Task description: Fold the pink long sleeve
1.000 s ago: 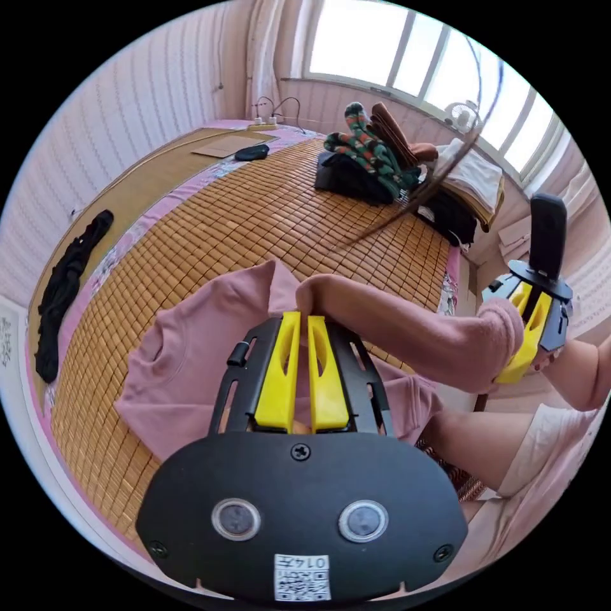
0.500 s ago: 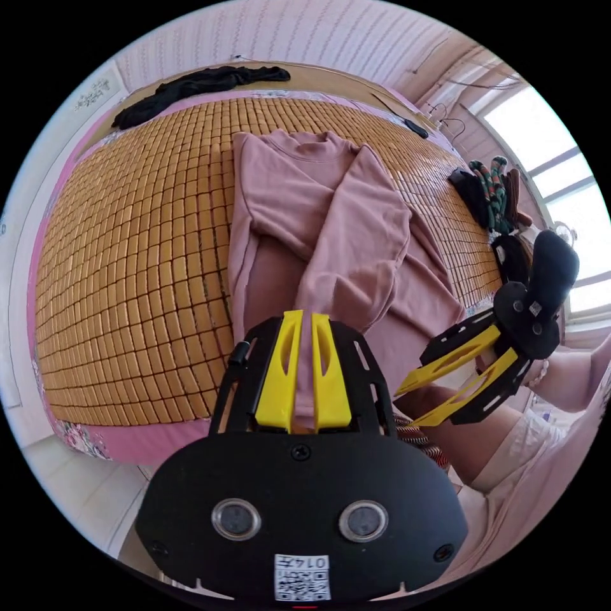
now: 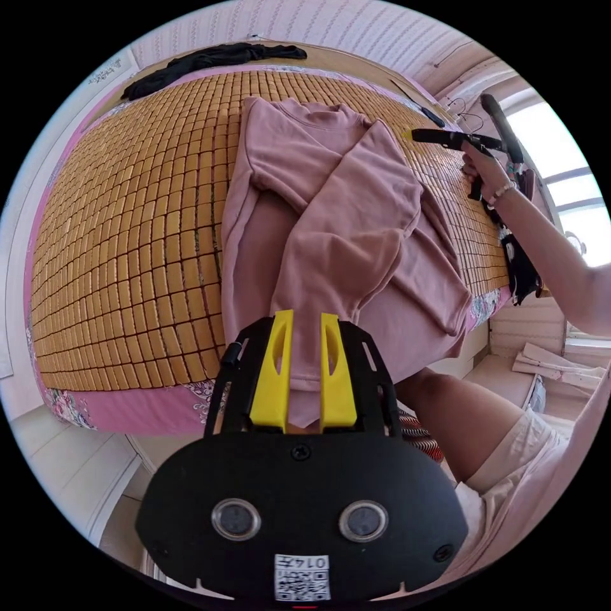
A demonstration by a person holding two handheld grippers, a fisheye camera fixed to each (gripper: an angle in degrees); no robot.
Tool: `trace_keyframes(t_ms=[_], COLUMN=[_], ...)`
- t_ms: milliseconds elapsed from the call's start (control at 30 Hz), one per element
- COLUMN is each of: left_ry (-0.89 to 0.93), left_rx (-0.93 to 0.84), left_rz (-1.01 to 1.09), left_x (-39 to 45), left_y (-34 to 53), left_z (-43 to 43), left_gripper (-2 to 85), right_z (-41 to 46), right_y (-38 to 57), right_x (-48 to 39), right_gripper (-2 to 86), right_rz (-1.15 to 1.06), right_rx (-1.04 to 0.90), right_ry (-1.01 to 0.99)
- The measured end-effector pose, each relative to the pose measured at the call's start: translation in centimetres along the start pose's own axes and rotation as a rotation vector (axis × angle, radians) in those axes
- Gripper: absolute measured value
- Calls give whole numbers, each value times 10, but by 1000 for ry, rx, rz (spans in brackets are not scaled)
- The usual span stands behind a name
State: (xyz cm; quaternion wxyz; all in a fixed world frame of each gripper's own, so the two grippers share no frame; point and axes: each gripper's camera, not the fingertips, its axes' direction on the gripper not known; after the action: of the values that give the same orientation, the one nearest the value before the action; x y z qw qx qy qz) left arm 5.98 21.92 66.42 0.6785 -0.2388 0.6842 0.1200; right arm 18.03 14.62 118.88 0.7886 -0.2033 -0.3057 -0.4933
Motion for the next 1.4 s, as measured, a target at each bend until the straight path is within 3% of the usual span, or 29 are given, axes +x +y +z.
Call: trace_keyframes(t_ms=[133, 333, 500, 600, 733, 867, 1000, 1100, 1233, 1400], left_ry=[-64, -140, -129, -44, 44, -58, -6, 90, 161, 208], left_rx=[-76, -103, -163, -148, 33, 197, 359, 292, 104, 151], left_rz=[-12, 114, 142, 105, 23, 6, -63, -86, -68, -121], left_x=[-7, -3, -14, -31, -65, -91, -123, -137, -150, -167], left_y=[-3, -7, -8, -5, -21, -70, -139, -179, -205, -211], left_z=[6, -13, -15, -30, -86, -117, -125, -107, -75, -92], left_gripper=[76, 31, 24, 39, 49, 43, 86, 97, 30, 0], right_z=[46, -30, 15, 4, -37, -54, -20, -7, -27, -51], right_y=[-25, -45, -50, -55, -63, -75, -91, -94, -93, -100], right_x=[15, 54, 88, 94, 85, 76, 83, 90, 97, 105], right_gripper=[59, 23, 34, 46, 57, 95, 107, 53, 24, 9], right_rz=[38, 61, 124, 138, 75, 33, 122, 180, 194, 179], right_rx=[-200, -96, -265, -244, -154, -18, -125, -201, -124, -24], right_ry=[38, -117, -208, -238, -169, -122, -126, -294, -297, -265])
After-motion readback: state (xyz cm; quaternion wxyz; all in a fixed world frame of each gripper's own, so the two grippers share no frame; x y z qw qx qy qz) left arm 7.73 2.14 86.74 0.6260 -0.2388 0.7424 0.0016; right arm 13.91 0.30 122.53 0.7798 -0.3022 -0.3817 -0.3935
